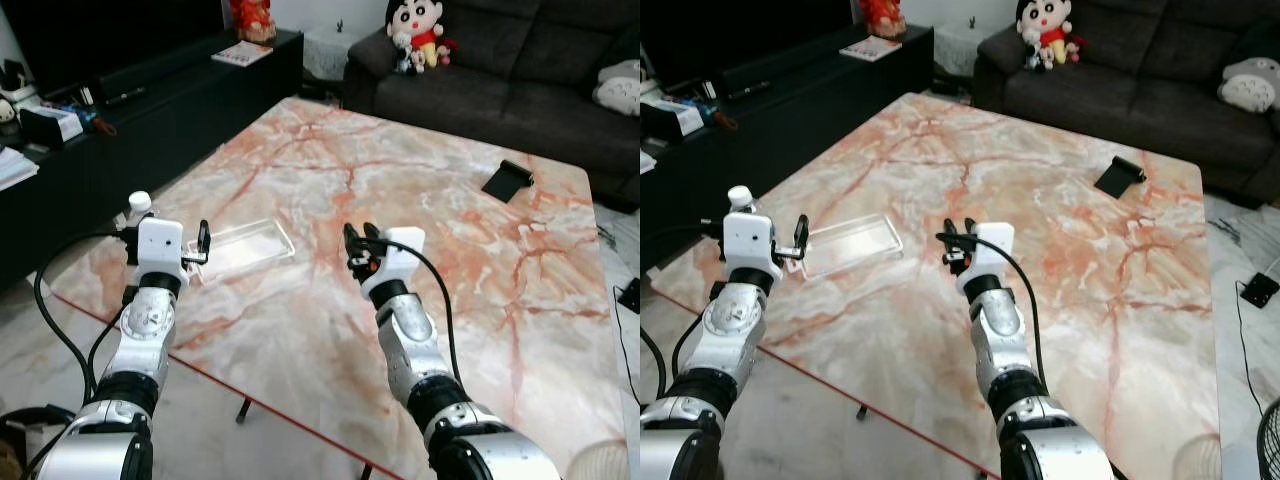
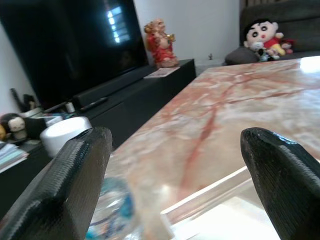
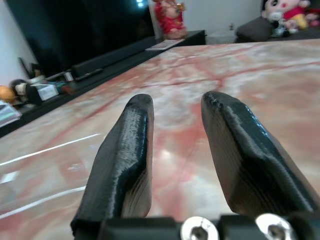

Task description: Picking trash to rubbish bin

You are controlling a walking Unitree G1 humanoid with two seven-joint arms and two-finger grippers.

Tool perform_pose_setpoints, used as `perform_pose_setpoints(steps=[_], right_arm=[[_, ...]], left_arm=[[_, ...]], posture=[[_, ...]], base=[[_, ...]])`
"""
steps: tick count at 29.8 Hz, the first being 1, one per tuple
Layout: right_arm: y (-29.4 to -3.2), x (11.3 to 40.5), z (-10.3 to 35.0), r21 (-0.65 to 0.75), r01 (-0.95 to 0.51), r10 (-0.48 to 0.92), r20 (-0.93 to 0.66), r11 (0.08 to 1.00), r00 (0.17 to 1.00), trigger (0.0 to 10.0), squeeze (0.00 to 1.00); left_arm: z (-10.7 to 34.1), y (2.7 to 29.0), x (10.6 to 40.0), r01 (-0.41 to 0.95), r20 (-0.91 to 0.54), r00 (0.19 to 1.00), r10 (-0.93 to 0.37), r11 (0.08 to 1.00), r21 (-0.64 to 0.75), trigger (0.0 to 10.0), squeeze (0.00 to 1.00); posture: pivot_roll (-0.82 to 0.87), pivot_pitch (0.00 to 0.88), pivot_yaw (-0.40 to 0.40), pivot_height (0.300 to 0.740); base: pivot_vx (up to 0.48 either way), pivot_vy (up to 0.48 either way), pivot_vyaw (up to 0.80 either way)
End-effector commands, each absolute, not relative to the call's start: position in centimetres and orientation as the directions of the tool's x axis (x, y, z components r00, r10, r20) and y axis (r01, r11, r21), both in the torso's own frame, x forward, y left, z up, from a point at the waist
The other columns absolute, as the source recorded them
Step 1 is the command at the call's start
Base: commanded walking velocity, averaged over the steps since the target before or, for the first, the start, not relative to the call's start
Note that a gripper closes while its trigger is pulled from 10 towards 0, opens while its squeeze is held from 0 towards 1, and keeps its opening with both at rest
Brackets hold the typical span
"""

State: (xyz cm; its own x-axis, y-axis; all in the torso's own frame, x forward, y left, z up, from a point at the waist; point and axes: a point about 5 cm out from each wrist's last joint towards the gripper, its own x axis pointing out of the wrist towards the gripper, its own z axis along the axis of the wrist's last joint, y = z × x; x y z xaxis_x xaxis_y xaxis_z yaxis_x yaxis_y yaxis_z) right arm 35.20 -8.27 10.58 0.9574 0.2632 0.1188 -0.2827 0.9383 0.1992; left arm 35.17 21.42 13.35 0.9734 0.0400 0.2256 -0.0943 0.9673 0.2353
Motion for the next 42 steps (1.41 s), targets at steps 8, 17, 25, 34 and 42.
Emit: perform_pose_setpoints(steps=[8,17,25,34,42], right_arm=[[-8.2,35.5,11.1,0.204,-0.284,0.262,0.132,0.937,0.956,10.0,0.0],[-8.2,35.4,11.1,0.204,-0.284,0.262,0.13,0.937,0.956,10.0,0.0],[-8.1,35.4,11.0,0.205,-0.287,0.265,0.126,0.936,0.956,10.0,0.0],[-8.0,35.4,11.0,0.205,-0.289,0.268,0.126,0.935,0.955,10.0,0.0],[-7.8,35.3,10.9,0.208,-0.29,0.269,0.126,0.934,0.955,10.0,0.0]], left_arm=[[13.5,21.4,35.3,-0.083,0.222,0.975,0.029,0.968,0.238,10.0,0.0],[13.5,21.3,35.3,-0.076,0.218,0.976,0.022,0.968,0.241,10.0,0.0],[12.8,21.0,35.3,-0.045,0.174,0.985,-0.005,0.958,0.283,10.0,0.0],[11.3,21.0,35.0,0.048,0.059,0.996,-0.07,0.95,0.31,10.0,0.0],[9.8,22.1,34.8,0.09,-0.09,0.994,-0.061,0.925,0.37,10.0,0.0]], posture=[[0.07,0.001,-0.054,0.74],[0.07,0.002,-0.055,0.74],[0.07,0.003,-0.054,0.74],[0.07,0.005,-0.053,0.74],[0.08,0.001,-0.046,0.74]], base=[[0.344,0.0,0.0],[0.34,0.0,0.0],[0.034,0.0,0.0],[0.0,0.0,0.0],[0.0,0.0,0.0]])
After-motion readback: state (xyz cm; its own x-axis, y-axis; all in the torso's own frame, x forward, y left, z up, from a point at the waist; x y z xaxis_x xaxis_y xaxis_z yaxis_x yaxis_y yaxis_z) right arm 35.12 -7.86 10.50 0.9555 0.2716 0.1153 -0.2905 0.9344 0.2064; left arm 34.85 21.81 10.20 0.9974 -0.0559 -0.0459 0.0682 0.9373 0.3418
